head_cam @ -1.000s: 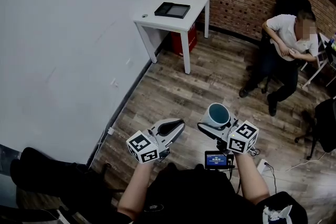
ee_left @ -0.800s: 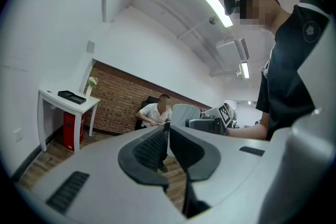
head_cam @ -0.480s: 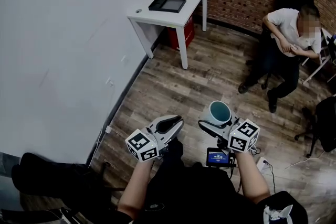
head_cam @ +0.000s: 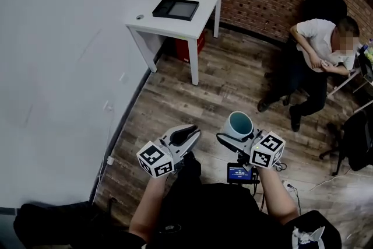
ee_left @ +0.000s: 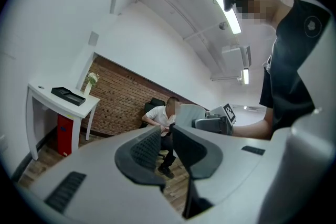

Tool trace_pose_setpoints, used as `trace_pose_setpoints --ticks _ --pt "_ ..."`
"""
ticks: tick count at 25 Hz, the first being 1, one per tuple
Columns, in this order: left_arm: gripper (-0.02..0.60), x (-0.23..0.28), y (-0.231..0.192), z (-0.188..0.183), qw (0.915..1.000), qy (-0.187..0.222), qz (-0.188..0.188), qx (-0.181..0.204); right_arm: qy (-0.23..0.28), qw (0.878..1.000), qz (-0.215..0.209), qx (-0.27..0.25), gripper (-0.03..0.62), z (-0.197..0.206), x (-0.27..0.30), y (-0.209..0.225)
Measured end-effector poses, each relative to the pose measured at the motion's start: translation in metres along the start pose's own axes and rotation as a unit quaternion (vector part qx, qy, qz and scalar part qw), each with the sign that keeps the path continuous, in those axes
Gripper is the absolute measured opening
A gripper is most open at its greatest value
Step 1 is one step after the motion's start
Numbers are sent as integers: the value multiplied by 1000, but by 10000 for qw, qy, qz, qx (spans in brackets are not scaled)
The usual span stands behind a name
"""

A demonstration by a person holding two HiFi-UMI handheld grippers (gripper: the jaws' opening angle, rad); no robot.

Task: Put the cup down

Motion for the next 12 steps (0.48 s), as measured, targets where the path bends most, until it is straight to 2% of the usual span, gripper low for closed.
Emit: trace_pose_setpoints --ticks 6,12 --pt "60 -6 -107 -19 9993 -111 115 335 204 9997 144 10 386 -49 85 15" --pt "55 -17 -170 -16 9997 -8 79 232 129 9995 267 56 387 -66 143 27"
Point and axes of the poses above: the fingertips, and each gripper's own axes: x forward along the fingers, y to its right, z out of its underside, the point moved 9 cm from there along -x, backward along the fingers, and after that the axes turned 15 degrees about x, right-handed, at the moved point
